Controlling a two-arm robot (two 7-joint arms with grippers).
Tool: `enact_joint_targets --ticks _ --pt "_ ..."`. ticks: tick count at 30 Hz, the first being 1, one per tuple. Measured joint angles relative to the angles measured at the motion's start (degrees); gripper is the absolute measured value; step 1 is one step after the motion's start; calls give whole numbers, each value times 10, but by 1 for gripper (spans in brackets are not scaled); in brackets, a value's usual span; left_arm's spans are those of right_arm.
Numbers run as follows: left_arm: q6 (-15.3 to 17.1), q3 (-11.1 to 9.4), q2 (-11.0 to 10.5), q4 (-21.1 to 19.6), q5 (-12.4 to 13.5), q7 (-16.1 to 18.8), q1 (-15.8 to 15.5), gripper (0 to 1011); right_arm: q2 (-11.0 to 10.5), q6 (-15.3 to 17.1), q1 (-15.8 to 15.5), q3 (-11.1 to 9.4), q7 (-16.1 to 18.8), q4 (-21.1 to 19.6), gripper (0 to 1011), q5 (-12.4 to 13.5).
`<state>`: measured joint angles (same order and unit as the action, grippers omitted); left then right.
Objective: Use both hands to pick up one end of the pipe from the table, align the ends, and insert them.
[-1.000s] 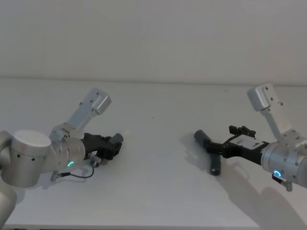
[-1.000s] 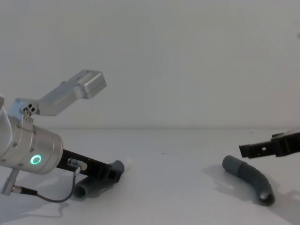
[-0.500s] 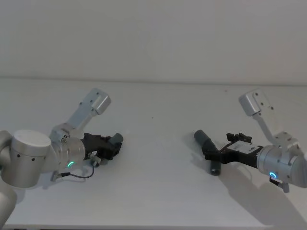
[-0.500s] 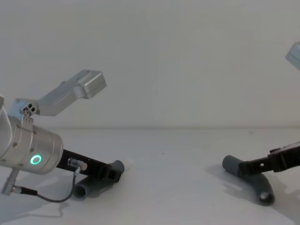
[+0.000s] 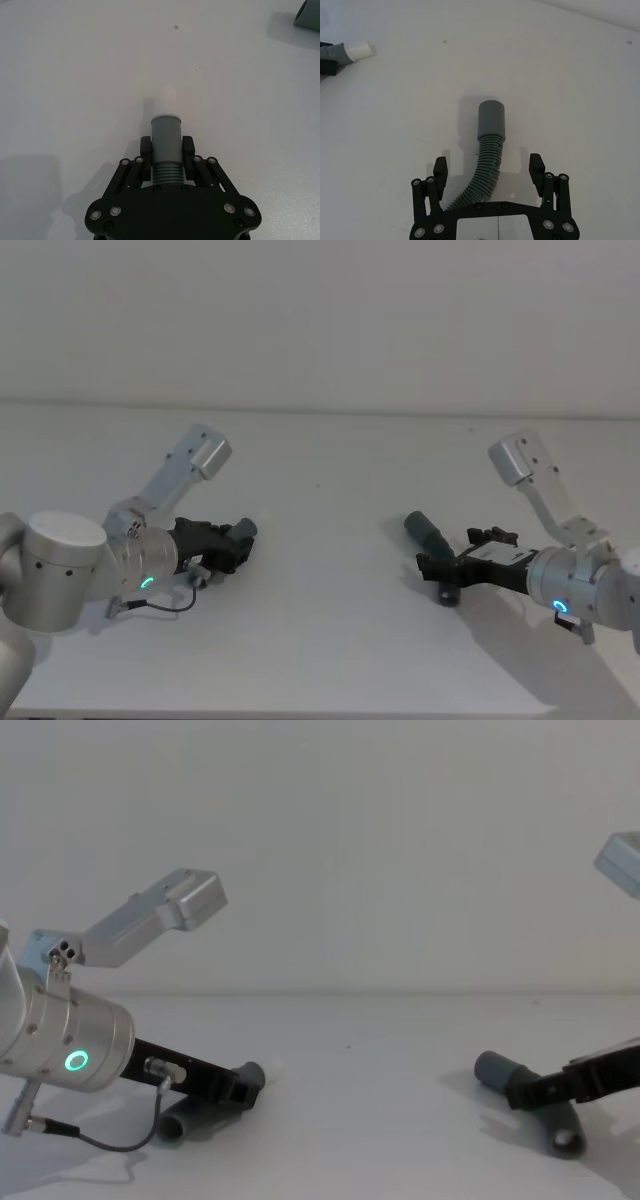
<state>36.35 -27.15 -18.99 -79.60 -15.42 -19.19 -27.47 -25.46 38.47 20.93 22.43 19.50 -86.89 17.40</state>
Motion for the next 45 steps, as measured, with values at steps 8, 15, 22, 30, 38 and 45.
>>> enact_joint_targets --ticks 8,15,22,30,38,45 --pt "0 0 0 0 0 0 0 343 8 10 5 2 2 11 1001 -3" --pt "0 0 0 0 0 0 0 343 13 17 8 4 3 18 1001 -6" --pt "0 0 0 0 0 0 0 343 16 24 10 4 4 22 1001 -9" --pt "0 0 0 0 0 0 0 343 20 26 11 3 4 25 984 -12" --pt "0 0 0 0 0 0 0 343 21 27 12 2 5 27 817 -14" --pt "0 0 0 0 0 0 0 343 22 27 12 2 5 28 610 -15"
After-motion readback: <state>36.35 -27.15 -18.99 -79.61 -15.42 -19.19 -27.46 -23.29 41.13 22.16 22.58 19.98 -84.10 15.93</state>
